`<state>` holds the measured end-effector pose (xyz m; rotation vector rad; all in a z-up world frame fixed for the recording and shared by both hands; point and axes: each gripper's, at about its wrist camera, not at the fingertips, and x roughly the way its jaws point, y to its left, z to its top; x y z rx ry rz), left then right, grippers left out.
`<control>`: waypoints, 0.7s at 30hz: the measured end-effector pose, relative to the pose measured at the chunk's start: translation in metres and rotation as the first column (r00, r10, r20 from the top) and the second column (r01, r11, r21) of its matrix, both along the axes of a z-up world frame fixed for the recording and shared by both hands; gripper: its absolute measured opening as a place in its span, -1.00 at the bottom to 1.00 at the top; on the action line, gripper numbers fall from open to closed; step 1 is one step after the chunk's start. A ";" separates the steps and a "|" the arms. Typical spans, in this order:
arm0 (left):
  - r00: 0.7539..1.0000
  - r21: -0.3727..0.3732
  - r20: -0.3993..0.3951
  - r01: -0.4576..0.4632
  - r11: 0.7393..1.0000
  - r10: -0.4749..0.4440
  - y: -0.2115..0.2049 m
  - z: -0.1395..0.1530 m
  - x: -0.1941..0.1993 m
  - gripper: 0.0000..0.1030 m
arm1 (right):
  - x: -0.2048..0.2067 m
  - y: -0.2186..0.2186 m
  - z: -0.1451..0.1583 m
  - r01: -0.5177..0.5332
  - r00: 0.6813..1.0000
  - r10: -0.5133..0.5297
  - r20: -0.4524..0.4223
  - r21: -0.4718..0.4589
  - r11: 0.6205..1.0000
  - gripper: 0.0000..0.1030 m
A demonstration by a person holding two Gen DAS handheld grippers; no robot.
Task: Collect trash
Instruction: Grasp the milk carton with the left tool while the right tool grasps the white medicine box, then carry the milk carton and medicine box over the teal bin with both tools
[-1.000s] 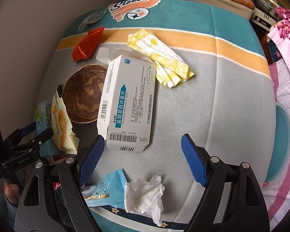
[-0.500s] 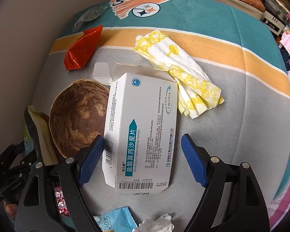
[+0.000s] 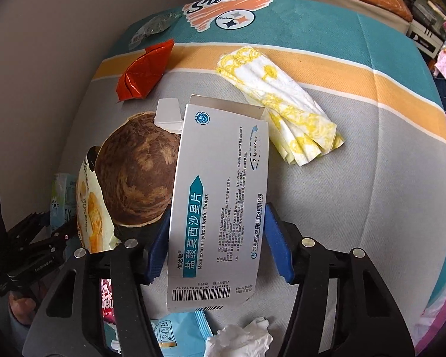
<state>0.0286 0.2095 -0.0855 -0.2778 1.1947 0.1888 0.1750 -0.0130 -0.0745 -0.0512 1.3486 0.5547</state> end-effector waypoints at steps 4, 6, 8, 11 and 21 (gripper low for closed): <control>1.000 0.003 0.016 -0.012 1.000 0.012 0.000 0.006 -0.001 0.16 | -0.009 -0.017 0.007 0.012 1.000 -0.012 0.008 0.005 1.000 0.08; 0.999 0.009 0.039 -0.020 1.000 0.020 0.000 0.016 -0.004 0.16 | -0.012 -0.031 0.014 0.031 0.999 -0.032 0.010 0.022 0.999 0.08; 0.998 0.013 0.066 -0.025 1.000 0.025 -0.001 0.028 -0.005 0.16 | -0.013 -0.045 0.020 0.056 0.998 -0.057 0.012 0.044 0.997 0.08; 0.994 0.016 0.107 -0.020 1.000 0.018 -0.007 0.049 -0.005 0.16 | -0.015 -0.064 0.032 0.084 0.996 -0.087 0.033 0.068 0.994 0.08; 0.969 0.039 0.182 0.162 0.986 -0.166 -0.090 0.094 0.033 0.16 | -0.024 -0.135 0.055 0.174 0.980 -0.185 0.067 0.143 0.974 0.08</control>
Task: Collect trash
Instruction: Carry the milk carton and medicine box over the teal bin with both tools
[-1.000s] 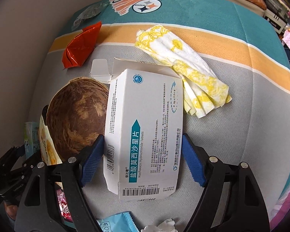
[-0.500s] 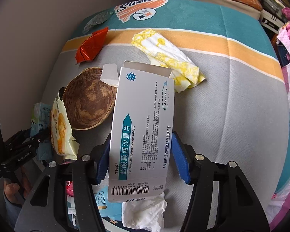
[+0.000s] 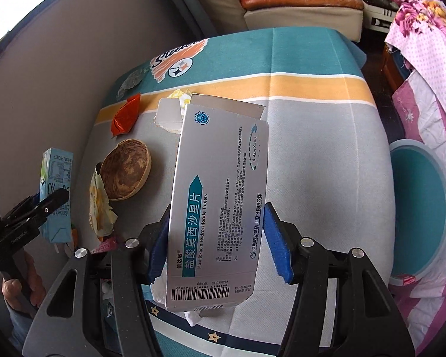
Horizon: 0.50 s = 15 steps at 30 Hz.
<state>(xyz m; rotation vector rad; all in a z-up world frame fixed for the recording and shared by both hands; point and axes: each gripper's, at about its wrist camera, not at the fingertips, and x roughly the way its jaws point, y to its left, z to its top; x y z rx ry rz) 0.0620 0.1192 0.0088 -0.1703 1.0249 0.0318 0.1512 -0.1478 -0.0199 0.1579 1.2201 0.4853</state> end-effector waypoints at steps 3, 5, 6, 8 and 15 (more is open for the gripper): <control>0.997 0.001 -0.001 0.072 0.997 -0.072 -0.037 0.001 0.018 0.16 | -0.001 -0.022 0.001 0.029 1.000 -0.029 0.006 0.020 0.999 0.08; 0.993 0.004 -0.004 0.120 0.993 -0.120 -0.064 0.001 0.028 0.16 | -0.003 -0.040 0.002 0.053 0.998 -0.053 0.015 0.033 0.998 0.08; 0.990 0.007 -0.008 0.142 0.990 -0.142 -0.077 0.000 0.033 0.16 | -0.005 -0.050 0.003 0.066 0.998 -0.067 0.019 0.038 0.997 0.08; 0.982 0.011 -0.016 0.189 0.982 -0.189 -0.104 -0.002 0.043 0.16 | -0.007 -0.069 0.003 0.093 0.995 -0.094 0.022 0.046 0.995 0.09; 0.944 0.015 -0.042 0.327 0.945 -0.326 -0.196 -0.013 0.070 0.16 | -0.017 -0.141 0.001 0.192 0.980 -0.194 0.044 0.055 0.980 0.09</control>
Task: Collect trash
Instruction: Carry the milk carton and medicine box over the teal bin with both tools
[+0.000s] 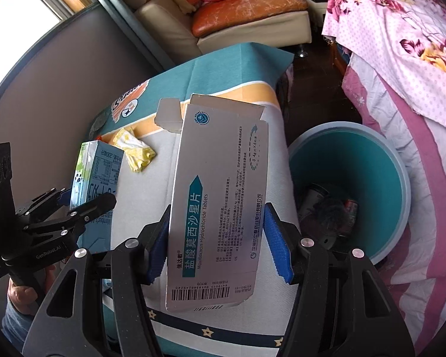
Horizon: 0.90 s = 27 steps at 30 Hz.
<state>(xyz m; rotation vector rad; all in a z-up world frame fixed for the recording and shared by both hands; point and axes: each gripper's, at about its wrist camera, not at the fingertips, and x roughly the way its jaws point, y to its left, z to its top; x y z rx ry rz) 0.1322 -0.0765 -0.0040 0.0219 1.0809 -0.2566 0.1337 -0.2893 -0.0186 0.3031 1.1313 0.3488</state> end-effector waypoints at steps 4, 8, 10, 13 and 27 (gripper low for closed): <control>0.998 -0.004 -0.007 0.066 0.998 -0.066 -0.047 -0.003 0.008 0.16 | -0.003 -0.037 -0.003 0.058 0.998 -0.058 0.009 0.006 0.998 0.09; 0.993 -0.016 -0.022 0.115 0.993 -0.115 -0.088 -0.008 0.015 0.16 | -0.005 -0.071 -0.010 0.120 0.993 -0.120 0.012 0.019 0.993 0.10; 0.990 -0.013 -0.028 0.138 0.990 -0.138 -0.105 -0.012 0.019 0.16 | -0.006 -0.089 -0.013 0.151 0.988 -0.151 0.010 0.034 0.988 0.10; 0.986 -0.011 -0.037 0.165 0.986 -0.165 -0.128 -0.017 0.024 0.16 | -0.006 -0.111 -0.018 0.189 0.982 -0.190 0.004 0.044 0.981 0.10; 0.972 -0.021 -0.091 0.216 0.976 -0.217 -0.190 -0.045 0.048 0.17 | -0.006 -0.154 -0.038 0.251 0.968 -0.250 -0.034 0.018 0.968 0.12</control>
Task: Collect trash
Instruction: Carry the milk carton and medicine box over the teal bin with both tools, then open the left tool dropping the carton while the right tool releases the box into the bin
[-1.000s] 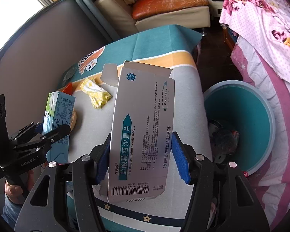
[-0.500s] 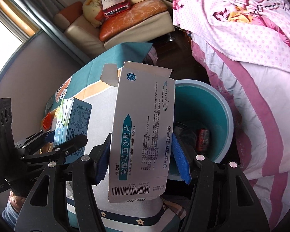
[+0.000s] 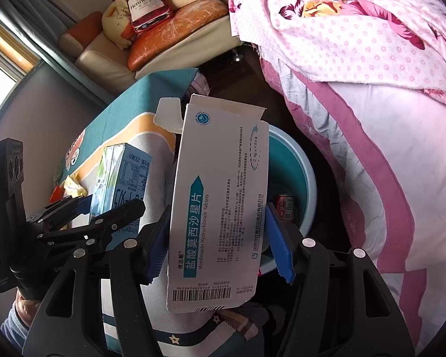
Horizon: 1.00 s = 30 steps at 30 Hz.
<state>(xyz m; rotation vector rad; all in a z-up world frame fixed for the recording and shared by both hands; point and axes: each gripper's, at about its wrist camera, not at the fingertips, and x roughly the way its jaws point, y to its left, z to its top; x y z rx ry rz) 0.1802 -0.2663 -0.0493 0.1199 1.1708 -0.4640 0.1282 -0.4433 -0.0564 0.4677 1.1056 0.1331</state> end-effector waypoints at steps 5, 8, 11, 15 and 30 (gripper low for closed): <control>1.000 0.001 0.007 0.000 1.000 0.000 -0.008 -0.002 0.008 0.19 | 0.002 -0.007 -0.003 0.021 1.000 -0.021 -0.009 -0.001 1.000 0.12; 1.000 0.002 0.020 0.000 1.000 0.000 -0.008 -0.001 0.009 0.52 | 0.005 -0.009 -0.006 0.025 0.999 -0.025 -0.020 -0.007 1.000 0.12; 0.999 0.018 0.034 0.001 1.000 -0.002 -0.006 -0.002 0.007 0.54 | 0.007 -0.007 -0.009 0.025 0.999 -0.025 -0.030 -0.010 1.000 0.12; 1.000 0.008 0.012 -0.011 1.000 0.011 0.004 -0.005 0.006 0.55 | 0.011 -0.002 -0.011 0.019 0.999 -0.019 -0.040 -0.016 1.000 0.13; 0.999 -0.036 -0.016 -0.040 0.999 0.039 0.042 -0.004 -0.004 0.59 | 0.021 0.016 -0.020 -0.004 0.995 -0.002 -0.100 -0.063 0.998 0.17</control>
